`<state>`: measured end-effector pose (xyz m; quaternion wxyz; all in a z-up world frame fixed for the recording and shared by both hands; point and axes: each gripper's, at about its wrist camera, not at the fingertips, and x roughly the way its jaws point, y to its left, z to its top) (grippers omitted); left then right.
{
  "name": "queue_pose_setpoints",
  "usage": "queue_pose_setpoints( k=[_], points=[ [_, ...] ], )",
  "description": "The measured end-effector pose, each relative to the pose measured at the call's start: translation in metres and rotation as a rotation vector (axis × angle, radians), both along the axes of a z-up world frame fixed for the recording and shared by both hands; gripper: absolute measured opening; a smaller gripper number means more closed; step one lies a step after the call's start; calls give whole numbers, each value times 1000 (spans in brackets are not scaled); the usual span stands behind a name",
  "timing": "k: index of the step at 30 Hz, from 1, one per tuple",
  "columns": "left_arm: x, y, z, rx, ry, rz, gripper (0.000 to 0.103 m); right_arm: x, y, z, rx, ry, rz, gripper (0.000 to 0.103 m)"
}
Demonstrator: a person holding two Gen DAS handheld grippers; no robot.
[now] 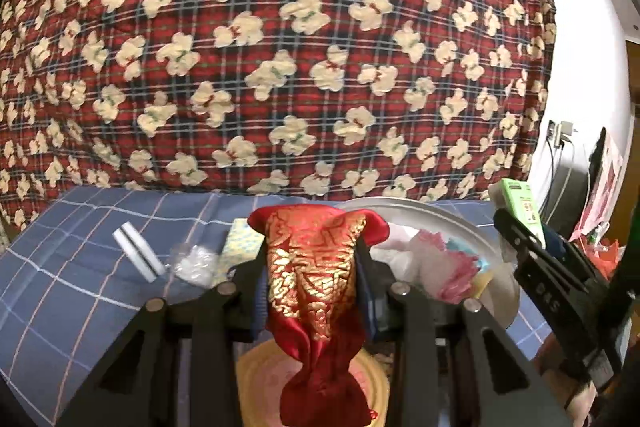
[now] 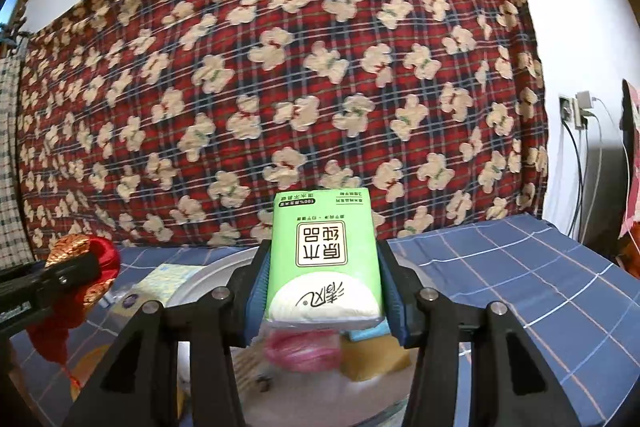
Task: Organize soft objects
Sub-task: 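Lift the red pouch and green tissue pack and carry them over the basin, then open the right tool to drop the tissue pack while the left tool releases the pouch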
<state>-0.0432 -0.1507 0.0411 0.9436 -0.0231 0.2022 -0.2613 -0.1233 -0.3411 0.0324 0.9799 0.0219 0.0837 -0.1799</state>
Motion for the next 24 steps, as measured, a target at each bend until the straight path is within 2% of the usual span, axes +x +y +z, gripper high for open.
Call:
queue_pose_setpoints(
  k=[4,13,20,24],
  points=[
    [0,-15,3,-17,0,-38,36,1,-19,1,22,1,-30,52],
    [20,-58,1,-64,74,-95,36,12,-60,1,17,33,-89,52],
    [38,-97,-3,-19,106,-55,35,26,-87,-5,64,79,-87,52],
    [40,-110,-15,38,101,-36,36,33,-96,-9,106,108,-78,52]
  ],
)
